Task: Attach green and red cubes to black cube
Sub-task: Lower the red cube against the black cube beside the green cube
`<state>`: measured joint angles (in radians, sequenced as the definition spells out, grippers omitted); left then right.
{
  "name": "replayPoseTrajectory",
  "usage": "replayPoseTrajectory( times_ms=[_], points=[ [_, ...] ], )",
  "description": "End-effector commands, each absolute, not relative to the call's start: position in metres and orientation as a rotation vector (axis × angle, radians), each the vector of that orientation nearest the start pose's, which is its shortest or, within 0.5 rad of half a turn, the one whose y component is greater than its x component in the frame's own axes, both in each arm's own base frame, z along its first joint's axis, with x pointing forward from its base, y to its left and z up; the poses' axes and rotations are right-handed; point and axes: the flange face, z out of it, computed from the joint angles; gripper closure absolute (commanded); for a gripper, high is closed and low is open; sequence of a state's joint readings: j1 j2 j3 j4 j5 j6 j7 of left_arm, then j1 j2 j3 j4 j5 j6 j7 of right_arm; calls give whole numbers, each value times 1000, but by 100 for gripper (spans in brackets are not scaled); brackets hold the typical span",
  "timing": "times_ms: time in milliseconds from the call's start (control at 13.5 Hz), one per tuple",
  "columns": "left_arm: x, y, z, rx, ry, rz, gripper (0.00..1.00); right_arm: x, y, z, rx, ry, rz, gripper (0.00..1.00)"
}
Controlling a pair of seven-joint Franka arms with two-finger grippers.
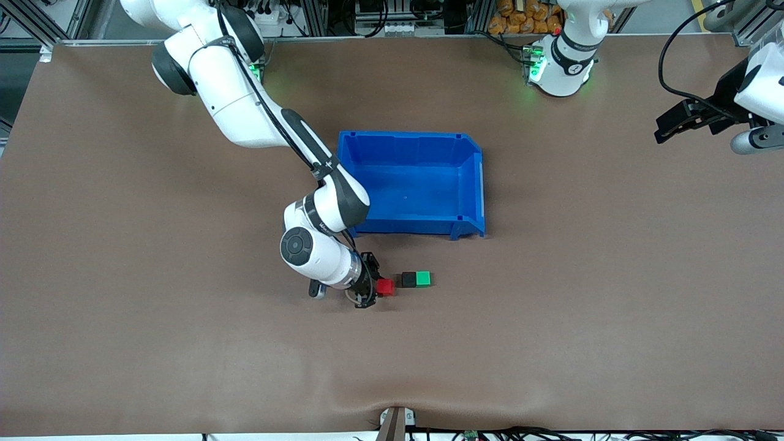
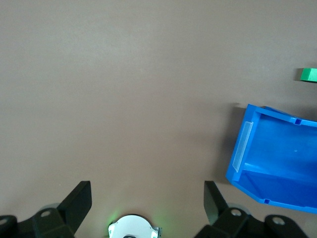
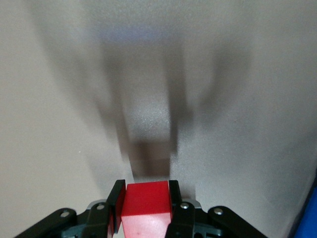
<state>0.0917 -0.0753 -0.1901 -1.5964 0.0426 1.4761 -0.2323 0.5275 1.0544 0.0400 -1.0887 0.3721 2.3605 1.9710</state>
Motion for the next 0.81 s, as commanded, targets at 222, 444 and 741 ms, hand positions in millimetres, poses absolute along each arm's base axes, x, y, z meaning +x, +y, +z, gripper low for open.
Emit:
replayPoseTrajectory(
  times_ms=[222, 444, 741],
  points=[
    [512, -51, 651, -3075, -207, 45, 0, 669, 435, 191, -1879, 2084, 366, 100],
    [512, -52, 652, -3076, -205, 41, 0, 667, 436, 189, -1882, 2086, 369, 100],
    [512, -53, 652, -3077, -202, 38, 0, 664, 440, 185, -1889, 2086, 372, 100]
  ],
)
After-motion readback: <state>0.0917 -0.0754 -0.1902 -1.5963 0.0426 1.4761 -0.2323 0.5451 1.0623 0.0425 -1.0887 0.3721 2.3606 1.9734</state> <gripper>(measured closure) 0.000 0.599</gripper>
